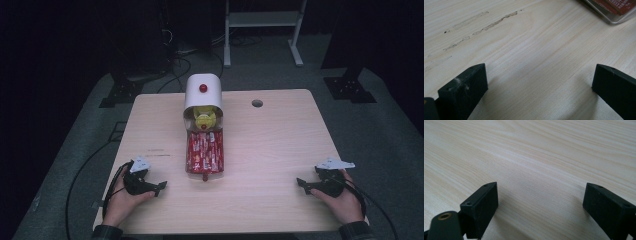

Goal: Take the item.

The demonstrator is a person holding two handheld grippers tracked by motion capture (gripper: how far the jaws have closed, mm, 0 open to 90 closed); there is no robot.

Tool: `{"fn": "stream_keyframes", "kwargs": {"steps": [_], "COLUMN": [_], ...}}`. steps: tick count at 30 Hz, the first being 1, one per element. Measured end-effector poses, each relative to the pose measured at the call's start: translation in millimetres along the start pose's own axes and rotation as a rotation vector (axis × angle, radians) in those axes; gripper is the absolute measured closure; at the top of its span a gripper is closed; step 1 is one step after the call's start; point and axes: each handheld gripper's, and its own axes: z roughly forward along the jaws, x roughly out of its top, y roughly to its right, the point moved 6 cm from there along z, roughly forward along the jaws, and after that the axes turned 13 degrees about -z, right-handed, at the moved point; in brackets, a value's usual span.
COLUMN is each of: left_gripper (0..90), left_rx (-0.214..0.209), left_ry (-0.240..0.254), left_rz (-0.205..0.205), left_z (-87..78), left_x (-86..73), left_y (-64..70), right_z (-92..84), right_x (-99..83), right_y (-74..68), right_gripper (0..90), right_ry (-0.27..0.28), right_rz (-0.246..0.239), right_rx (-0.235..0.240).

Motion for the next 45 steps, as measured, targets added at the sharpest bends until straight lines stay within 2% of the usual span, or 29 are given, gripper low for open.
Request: {"fn": "stream_keyframes", "kwargs": {"steps": [7,9,12,14,19,24,27,32,45], "left_gripper": [0.1,4.8,6.1,11.2,14.1,21.4,23.4,28.1,30.8], "left_rx": [0.003,0.004,-0.001,-0.012,-0.031,-0.044,-0.052,-0.059,-0.071], "left_ry": [0.0,0.003,0.003,0.008,0.005,-0.002,0.0,0.01,0.042], "left_rz": [-0.003,0.0,0.005,0.003,-0.009,-0.01,-0.025,-0.016,-0.046], "left_z": [-0.3,-1.6,-3.2,-4.3,-6.0,-7.5,-8.3,-10.9,-18.9], "left_x": [0.2,0.6,0.5,0.8,2.3,2.6,3.7,6.8,21.5], "left_y": [0.1,-0.5,-0.2,0.7,0.9,2.0,1.3,2.5,4.6], "right_z": [-0.1,-0.3,-0.4,-0.4,-0.4,-0.4,-0.5,-0.5,-0.8], "right_x": [-0.1,-0.3,-0.3,-0.3,-0.3,-0.4,-0.4,-0.4,-0.7], "right_y": [-0.1,-0.1,-0.1,-0.1,-0.1,-0.1,-0.2,-0.2,-0.4], "right_gripper": [11.7,11.7,11.7,11.7,11.7,11.7,11.7,11.7,11.7], "right_ry": [0.0,-0.001,-0.001,0.0,0.0,0.0,0.0,0.0,0.0], "right_rz": [0.001,0.0,0.0,0.0,0.0,-0.001,0.0,-0.001,-0.001], "right_rx": [0.0,-0.001,-0.001,-0.001,-0.001,-0.001,0.0,0.0,0.001]}}
